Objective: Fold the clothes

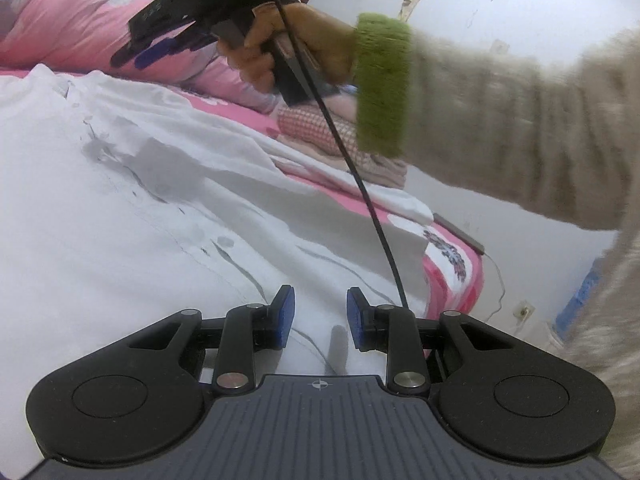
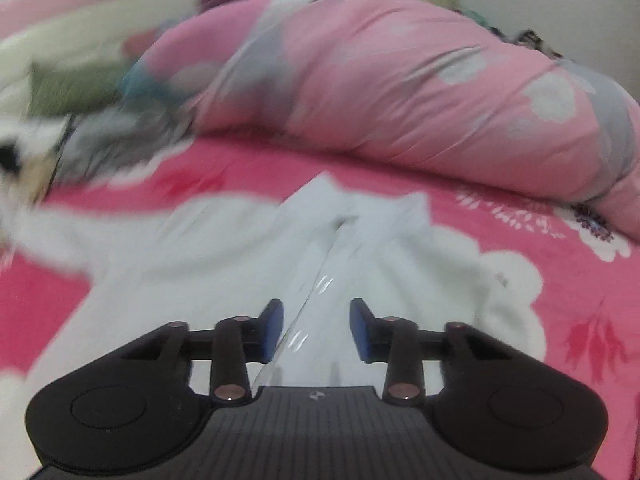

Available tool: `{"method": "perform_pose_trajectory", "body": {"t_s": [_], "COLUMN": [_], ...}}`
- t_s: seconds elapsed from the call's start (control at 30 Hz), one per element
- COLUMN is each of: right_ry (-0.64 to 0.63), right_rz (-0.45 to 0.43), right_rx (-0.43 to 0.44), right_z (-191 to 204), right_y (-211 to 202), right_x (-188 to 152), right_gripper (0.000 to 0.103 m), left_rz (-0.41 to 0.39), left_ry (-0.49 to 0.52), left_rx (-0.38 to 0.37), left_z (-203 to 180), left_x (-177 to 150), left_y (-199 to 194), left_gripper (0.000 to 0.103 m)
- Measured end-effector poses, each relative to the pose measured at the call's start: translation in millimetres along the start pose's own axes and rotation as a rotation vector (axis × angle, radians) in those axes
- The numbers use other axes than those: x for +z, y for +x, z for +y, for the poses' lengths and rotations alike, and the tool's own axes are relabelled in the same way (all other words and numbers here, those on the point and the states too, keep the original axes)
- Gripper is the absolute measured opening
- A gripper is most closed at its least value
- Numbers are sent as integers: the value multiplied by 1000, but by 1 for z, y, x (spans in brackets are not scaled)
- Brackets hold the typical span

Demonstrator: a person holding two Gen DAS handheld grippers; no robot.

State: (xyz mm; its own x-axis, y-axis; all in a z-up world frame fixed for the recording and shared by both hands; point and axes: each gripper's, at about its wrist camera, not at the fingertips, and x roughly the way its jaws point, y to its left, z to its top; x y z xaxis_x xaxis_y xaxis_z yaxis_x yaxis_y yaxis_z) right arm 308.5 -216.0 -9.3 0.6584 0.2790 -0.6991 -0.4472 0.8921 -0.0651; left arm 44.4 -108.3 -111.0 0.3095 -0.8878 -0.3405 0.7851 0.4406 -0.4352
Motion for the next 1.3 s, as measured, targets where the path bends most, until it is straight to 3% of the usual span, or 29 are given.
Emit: {"method": "perform_pose_trajectory", "body": {"t_s": [0.13,0.3,0.47,0.53,0.63,0.9,1.0,1.13,1.27,1.3], "right_ry": [-47,-57,30,67,127,572,671,665,515,494], "right_rz": [85,175,173,168,155,29,18,47,85,86], "right_rx": [-14,-75,-52,-40,-14,270,369,399,301,276], "right_z": [28,35,25,20,9,-54,-64,-54,-34,-32], "right_y": [19,46,50,48,44,27,38,61,67,62], "right_x": [-20,-32,-39,-41,-43,-58,-65,-65,-55,-51], "right_gripper": [30,31,30,15,4,3,4,4,8,20], "left_rz": [6,10,12,12,12,14,15,16,20,20], "left_ry": [7,13,30,40,49,42,41,37,29,28], "left_rx": [10,10,9,11,13,5,-7,-27,-39,-42], "left_z": [8,9,5,4,6,17,19,22,25,26], "left_x": [3,5,4,3,3,5,5,6,6,6], "left_y": [7,4,1,0,2,6,6,6,7,7], "left_gripper": [28,28,28,28,28,28,28,28,28,28]}}
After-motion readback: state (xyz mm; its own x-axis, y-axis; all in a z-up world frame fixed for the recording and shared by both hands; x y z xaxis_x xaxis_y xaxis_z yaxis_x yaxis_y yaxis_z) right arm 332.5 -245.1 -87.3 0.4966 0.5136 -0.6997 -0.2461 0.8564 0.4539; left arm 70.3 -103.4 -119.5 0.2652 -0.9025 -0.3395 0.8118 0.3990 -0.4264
